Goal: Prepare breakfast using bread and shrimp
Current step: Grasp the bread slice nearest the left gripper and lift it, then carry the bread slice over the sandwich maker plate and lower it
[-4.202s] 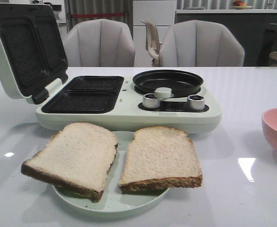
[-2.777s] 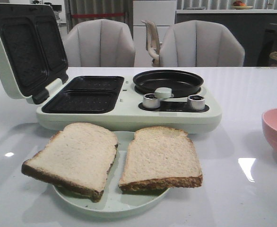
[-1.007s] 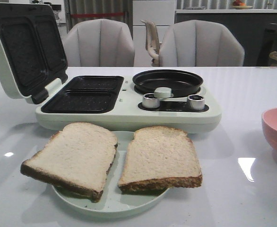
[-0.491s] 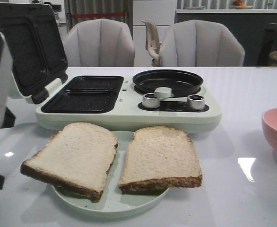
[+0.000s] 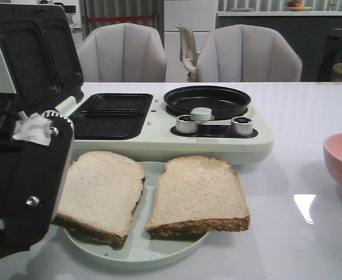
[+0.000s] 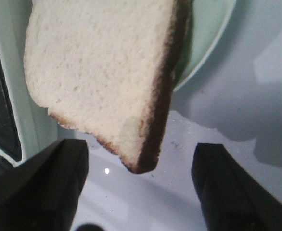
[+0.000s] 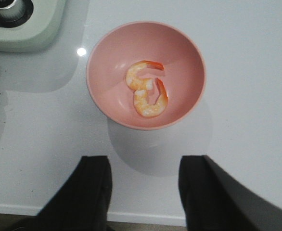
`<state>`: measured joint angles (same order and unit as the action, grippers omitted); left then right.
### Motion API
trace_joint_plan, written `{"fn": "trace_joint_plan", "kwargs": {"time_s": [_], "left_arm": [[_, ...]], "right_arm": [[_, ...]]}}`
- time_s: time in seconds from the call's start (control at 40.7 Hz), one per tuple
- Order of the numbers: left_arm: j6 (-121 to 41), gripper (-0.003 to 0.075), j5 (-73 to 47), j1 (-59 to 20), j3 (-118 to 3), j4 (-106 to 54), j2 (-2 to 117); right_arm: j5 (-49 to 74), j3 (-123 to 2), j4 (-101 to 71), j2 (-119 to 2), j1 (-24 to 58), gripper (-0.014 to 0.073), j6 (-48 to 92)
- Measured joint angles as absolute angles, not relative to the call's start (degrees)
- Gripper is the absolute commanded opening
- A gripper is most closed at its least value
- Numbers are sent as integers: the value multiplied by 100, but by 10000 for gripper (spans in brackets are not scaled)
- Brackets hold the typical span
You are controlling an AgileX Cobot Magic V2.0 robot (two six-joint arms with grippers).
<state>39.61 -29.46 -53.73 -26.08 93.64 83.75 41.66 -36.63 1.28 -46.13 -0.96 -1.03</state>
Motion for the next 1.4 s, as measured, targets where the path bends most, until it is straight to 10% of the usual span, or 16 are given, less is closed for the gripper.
{"fn": "trace_joint_plan", "kwargs": {"time_s": [0.393, 0.786, 1.401], "left_arm": [[4176, 472, -3093, -5373, -2799, 10124, 8958], [4176, 94, -3150, -5560, -2808, 10003, 8972], [4179, 101, -5191, -6200, -2820, 9915, 7873]], "right_arm": [[4166, -3663, 128, -4613, -96, 444, -103], [4166, -3663, 128, -4613, -96, 444, -103], [4166, -3663, 128, -4613, -96, 444, -103]]}}
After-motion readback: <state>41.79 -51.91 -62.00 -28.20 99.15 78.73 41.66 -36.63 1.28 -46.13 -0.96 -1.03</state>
